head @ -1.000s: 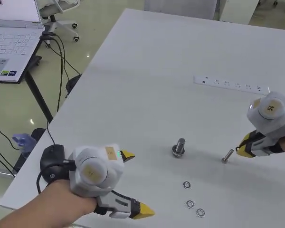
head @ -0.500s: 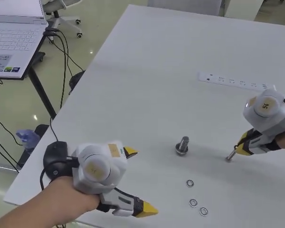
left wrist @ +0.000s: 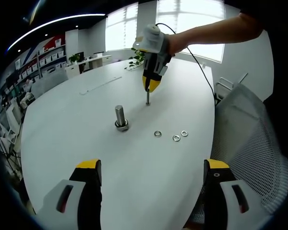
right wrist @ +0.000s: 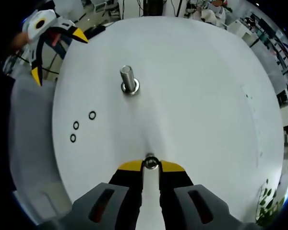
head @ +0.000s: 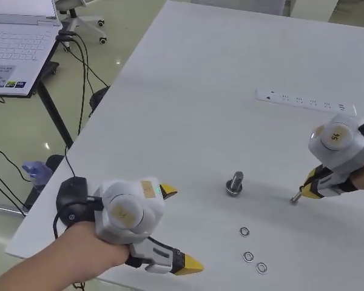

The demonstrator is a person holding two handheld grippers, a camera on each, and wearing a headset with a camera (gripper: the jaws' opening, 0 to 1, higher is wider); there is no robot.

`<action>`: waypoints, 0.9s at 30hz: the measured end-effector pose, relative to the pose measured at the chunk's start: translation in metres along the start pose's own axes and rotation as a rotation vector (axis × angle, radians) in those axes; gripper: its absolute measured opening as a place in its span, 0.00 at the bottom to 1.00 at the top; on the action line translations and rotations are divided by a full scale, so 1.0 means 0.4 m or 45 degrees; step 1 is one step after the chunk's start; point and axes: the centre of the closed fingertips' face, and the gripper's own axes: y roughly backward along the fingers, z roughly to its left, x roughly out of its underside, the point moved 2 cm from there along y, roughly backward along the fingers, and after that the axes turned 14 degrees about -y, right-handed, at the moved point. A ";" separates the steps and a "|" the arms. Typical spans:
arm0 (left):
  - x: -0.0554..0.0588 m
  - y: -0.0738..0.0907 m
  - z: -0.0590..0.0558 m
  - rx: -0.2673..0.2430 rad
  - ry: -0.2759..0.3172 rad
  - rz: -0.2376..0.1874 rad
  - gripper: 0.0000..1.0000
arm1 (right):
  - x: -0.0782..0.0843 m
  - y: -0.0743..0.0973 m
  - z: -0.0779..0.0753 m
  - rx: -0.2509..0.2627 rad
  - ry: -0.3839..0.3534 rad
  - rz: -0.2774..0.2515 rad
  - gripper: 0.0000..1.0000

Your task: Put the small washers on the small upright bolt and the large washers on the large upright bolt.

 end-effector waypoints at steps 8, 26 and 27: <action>0.006 0.003 0.001 -0.004 0.002 0.004 0.87 | 0.002 -0.014 -0.001 0.002 0.021 0.023 0.12; 0.014 0.006 -0.002 -0.002 0.017 0.011 0.86 | 0.023 -0.075 0.002 -0.015 0.020 0.077 0.12; 0.015 0.007 -0.002 -0.001 0.017 0.013 0.86 | 0.025 -0.080 0.002 -0.017 0.018 0.078 0.12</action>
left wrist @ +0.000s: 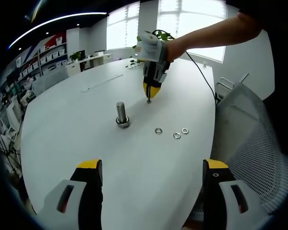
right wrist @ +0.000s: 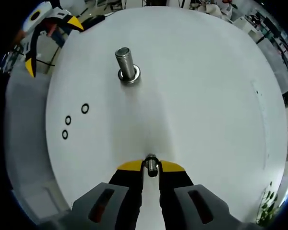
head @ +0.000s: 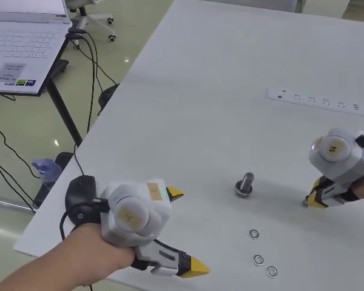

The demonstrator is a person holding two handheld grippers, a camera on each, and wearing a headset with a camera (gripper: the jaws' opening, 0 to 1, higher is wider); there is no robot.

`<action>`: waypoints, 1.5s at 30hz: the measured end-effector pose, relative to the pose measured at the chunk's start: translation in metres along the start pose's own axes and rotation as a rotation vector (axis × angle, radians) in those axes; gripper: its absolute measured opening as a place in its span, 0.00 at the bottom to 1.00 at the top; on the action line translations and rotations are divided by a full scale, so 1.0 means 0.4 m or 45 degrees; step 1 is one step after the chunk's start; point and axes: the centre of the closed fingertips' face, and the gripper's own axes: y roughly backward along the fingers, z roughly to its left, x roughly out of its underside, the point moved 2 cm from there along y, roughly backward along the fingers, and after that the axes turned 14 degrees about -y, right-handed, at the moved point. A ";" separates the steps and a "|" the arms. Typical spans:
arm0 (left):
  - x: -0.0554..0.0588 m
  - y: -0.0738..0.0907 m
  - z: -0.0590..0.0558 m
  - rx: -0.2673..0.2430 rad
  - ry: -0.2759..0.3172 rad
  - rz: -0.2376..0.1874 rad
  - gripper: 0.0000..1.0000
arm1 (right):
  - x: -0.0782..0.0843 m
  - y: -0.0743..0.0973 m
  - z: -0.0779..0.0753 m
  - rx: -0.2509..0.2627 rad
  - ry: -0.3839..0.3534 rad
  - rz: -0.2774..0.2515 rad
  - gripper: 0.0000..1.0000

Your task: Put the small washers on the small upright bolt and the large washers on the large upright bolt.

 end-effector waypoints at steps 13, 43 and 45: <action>0.007 0.003 -0.005 0.000 0.008 0.007 0.85 | 0.005 -0.024 -0.001 0.006 0.018 0.010 0.12; 0.004 0.010 -0.006 -0.015 0.022 0.002 0.84 | 0.004 -0.027 0.002 0.005 0.025 -0.002 0.20; 0.005 0.010 -0.008 -0.014 0.022 0.001 0.84 | 0.004 -0.026 0.001 0.008 0.037 -0.009 0.22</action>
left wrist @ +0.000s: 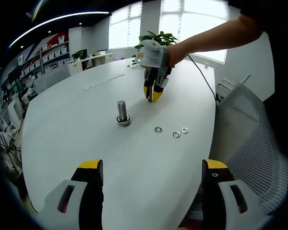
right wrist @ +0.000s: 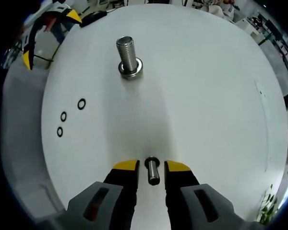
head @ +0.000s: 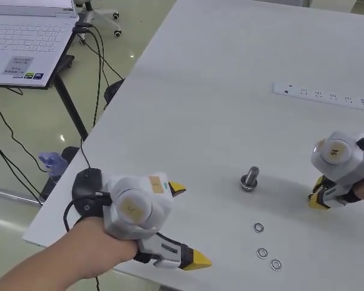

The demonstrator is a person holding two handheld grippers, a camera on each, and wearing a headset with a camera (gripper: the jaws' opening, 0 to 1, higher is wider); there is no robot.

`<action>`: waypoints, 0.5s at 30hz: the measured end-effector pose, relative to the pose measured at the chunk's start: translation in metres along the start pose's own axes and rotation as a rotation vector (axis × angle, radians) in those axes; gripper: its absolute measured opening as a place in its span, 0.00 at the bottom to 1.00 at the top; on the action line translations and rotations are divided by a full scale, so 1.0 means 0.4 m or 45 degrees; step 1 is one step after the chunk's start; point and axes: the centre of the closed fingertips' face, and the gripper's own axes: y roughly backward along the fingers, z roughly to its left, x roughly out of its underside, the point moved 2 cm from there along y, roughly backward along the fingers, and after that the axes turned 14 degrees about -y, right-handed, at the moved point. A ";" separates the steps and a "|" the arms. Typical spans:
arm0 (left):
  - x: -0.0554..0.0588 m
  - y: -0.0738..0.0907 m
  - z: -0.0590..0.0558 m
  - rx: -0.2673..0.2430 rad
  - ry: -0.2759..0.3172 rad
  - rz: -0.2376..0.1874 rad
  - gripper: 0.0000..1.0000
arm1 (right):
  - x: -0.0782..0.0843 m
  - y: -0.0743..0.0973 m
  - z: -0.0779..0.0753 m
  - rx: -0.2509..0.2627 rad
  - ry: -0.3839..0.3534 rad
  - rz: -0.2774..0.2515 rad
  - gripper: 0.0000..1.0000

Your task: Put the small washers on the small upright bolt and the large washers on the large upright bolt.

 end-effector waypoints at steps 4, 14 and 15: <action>0.000 0.001 -0.002 0.000 0.001 0.000 0.84 | 0.000 0.009 -0.006 0.001 -0.004 -0.001 0.22; -0.011 0.000 0.003 -0.001 -0.009 -0.006 0.84 | -0.022 0.049 -0.008 0.006 0.005 -0.036 0.23; -0.011 0.001 0.002 -0.001 -0.011 -0.005 0.84 | -0.025 0.055 -0.007 0.009 0.009 -0.040 0.23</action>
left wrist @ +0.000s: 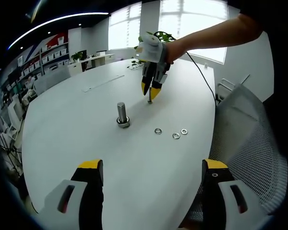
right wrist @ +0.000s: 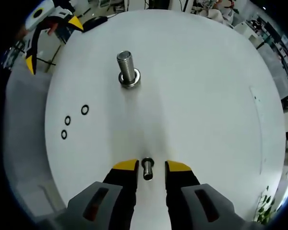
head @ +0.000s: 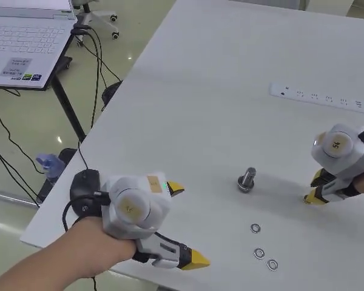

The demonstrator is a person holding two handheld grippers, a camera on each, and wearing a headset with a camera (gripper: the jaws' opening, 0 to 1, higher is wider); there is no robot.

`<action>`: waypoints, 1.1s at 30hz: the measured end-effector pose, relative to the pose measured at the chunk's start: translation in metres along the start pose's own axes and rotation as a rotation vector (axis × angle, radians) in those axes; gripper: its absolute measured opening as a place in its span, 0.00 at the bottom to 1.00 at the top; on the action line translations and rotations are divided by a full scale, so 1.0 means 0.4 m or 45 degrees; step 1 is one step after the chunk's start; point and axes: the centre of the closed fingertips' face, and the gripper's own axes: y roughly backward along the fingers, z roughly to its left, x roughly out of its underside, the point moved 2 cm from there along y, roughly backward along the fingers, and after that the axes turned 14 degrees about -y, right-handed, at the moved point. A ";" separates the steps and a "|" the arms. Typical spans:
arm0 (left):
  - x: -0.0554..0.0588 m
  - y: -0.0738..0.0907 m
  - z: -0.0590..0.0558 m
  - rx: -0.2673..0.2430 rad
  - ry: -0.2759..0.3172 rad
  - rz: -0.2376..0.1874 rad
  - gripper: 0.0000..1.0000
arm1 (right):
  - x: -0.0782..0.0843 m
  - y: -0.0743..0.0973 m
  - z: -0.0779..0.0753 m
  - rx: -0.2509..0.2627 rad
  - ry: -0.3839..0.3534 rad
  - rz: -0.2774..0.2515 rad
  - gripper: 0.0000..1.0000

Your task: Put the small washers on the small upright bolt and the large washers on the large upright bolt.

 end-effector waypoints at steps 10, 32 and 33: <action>-0.007 0.005 -0.004 0.001 -0.006 -0.002 0.84 | -0.041 0.050 0.032 0.004 0.038 -0.054 0.23; -0.017 0.014 -0.013 0.002 -0.030 -0.002 0.84 | -0.085 0.069 0.129 -0.042 0.138 -0.085 0.24; -0.017 0.014 -0.014 0.003 -0.035 -0.001 0.84 | -0.086 0.068 0.130 -0.043 0.139 -0.086 0.24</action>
